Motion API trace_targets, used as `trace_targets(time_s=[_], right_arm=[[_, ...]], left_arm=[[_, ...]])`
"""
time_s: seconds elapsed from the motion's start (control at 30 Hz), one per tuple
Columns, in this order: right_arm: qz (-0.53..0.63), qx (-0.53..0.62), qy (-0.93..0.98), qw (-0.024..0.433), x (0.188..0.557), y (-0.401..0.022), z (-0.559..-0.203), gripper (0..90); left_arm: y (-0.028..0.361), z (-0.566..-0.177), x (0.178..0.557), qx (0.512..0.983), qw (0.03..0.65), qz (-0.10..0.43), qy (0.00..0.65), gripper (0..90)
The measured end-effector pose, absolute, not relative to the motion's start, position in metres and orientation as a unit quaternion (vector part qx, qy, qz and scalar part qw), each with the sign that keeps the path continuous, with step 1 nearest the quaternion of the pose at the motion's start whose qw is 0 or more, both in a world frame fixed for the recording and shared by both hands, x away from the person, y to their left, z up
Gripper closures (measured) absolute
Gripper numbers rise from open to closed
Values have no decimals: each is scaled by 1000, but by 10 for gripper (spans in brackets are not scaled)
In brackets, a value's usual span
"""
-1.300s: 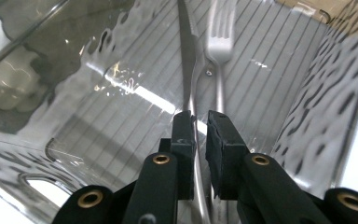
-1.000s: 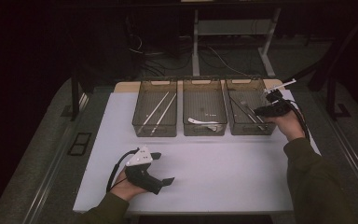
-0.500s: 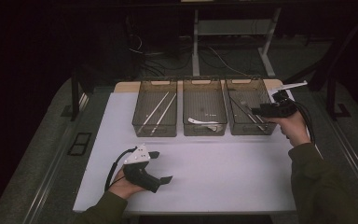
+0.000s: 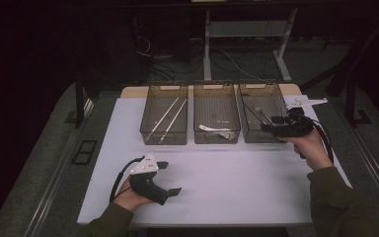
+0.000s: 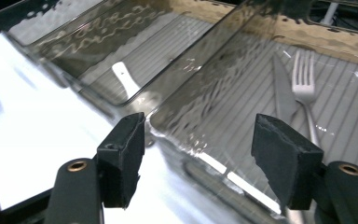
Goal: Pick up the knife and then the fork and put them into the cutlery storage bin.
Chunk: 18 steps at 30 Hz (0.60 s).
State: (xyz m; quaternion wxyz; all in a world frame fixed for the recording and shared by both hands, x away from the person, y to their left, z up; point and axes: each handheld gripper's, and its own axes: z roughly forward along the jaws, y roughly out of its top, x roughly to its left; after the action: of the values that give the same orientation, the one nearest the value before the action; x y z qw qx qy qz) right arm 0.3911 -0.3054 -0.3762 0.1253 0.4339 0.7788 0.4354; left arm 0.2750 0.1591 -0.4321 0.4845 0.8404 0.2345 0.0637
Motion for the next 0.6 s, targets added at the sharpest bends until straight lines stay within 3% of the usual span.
trace_targets(time_s=[0.6], right_arm=[[459,387,787,143,337,-290,-386,255]], left_arm=[[157,-431,272,842,483,66,232,0]])
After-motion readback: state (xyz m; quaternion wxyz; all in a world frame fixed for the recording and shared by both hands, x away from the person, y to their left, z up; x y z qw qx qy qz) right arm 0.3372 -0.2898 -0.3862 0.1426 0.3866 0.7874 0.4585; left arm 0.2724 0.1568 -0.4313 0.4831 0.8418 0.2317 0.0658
